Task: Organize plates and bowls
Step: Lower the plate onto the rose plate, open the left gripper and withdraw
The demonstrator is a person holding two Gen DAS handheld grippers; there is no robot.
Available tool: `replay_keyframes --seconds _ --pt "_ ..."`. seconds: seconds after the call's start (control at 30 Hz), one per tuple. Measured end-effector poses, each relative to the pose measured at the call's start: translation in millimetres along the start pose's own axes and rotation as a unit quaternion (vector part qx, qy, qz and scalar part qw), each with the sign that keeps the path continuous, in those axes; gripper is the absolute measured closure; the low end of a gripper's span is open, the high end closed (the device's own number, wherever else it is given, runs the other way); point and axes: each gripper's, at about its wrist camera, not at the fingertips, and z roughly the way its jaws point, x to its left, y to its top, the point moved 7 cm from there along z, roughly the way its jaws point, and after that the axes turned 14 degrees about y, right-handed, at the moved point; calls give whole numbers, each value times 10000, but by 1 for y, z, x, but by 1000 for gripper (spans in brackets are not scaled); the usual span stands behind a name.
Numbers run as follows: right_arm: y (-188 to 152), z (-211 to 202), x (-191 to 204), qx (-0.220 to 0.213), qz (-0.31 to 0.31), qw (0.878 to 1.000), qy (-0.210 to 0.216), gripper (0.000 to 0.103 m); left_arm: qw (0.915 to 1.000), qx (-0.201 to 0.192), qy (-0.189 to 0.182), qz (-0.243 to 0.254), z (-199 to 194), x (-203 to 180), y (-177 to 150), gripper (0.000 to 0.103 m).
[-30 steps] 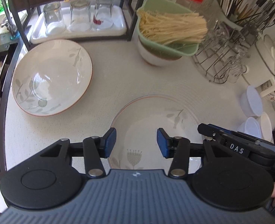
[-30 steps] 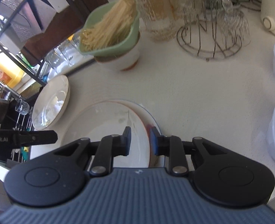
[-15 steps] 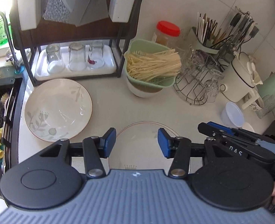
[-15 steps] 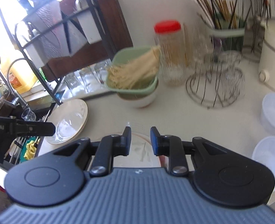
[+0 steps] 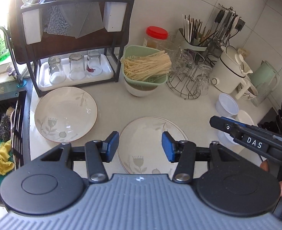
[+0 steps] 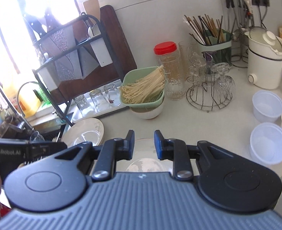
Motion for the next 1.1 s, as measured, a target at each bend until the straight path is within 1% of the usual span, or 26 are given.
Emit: replay_keyframes --seconds 0.1,0.3,0.43,0.6,0.7,0.87,0.97,1.1 --pt "-3 -12 4 -95 93 9999 23 76 10000 18 45 1 -7 -1 -10 48" --pt "-4 -35 5 -140 -163 9997 104 76 9999 -63 105 -110 -22 -17 -23 48" --pt "-6 -50 5 -94 -338 9991 244 76 9997 -105 127 -207 -31 -32 -28 48" --pt "-9 -64 -1 -47 -444 9983 374 76 9987 -220 245 -381 -43 -48 -34 48" --pt "-12 -70 -5 26 -596 9972 456 76 9977 -249 365 -509 -48 -55 -39 48" --pt "-15 -79 -15 124 -681 9957 618 76 9966 -204 470 -647 -56 -66 -50 48" --pt "-21 -86 -20 236 -736 9946 697 76 9954 -179 499 -797 -61 -68 -58 48" --pt "-33 -93 -25 403 -754 9930 817 76 9937 -169 662 -893 -69 -71 -71 47"
